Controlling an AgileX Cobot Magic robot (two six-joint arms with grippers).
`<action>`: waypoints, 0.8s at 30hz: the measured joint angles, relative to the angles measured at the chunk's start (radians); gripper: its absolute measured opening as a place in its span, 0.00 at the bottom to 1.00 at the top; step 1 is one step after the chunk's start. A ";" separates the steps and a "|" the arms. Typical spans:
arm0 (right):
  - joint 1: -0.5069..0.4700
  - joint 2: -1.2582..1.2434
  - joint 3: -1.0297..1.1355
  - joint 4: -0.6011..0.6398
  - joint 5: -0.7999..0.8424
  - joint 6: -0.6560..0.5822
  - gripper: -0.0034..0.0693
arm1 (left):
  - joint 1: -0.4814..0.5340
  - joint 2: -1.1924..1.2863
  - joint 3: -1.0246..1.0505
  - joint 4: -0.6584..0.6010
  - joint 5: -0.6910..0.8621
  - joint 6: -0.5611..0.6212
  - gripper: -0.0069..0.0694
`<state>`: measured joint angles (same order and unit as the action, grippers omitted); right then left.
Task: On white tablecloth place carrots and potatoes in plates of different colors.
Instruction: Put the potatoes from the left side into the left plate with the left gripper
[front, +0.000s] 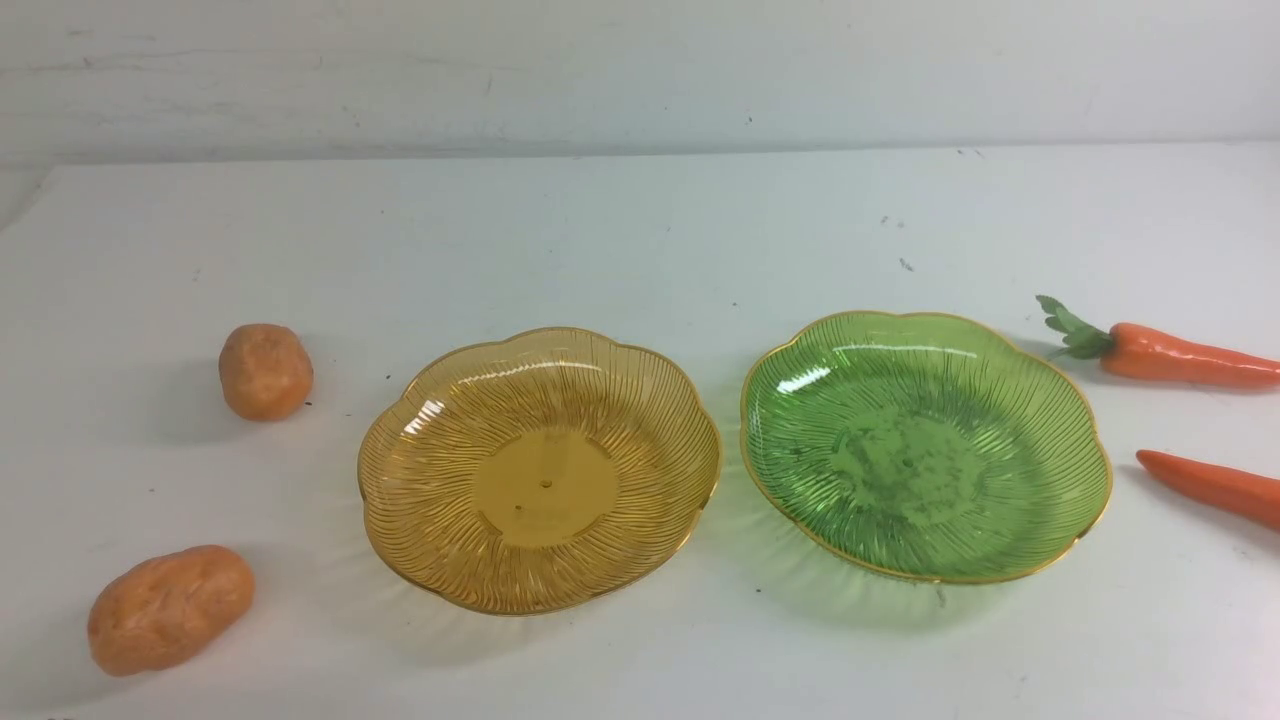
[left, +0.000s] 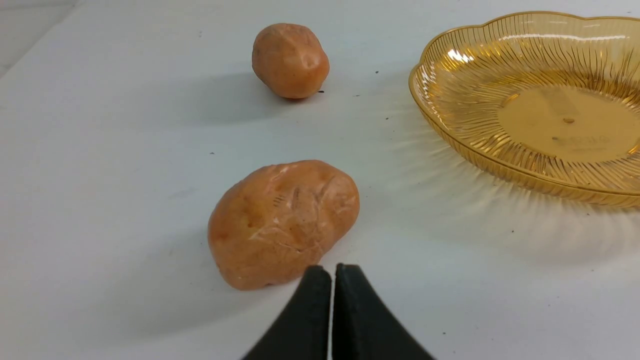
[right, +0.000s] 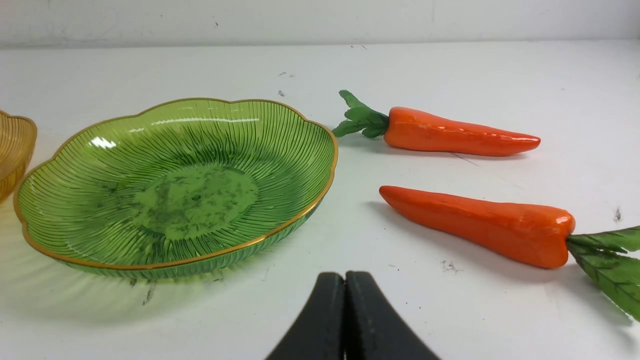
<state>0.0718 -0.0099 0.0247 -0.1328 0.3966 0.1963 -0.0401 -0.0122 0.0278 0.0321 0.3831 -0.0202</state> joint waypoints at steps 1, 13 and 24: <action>0.000 0.000 0.000 0.000 0.000 0.000 0.03 | 0.000 0.000 0.000 0.000 0.000 0.000 0.09; 0.000 0.000 0.000 -0.009 -0.005 0.004 0.03 | 0.000 0.000 0.000 0.009 -0.003 0.002 0.09; 0.000 0.000 0.001 0.673 -0.142 0.455 0.03 | 0.000 0.000 0.000 -0.757 -0.061 -0.550 0.09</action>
<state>0.0718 -0.0099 0.0256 0.5397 0.2544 0.6509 -0.0401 -0.0122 0.0278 -0.7248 0.3222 -0.5700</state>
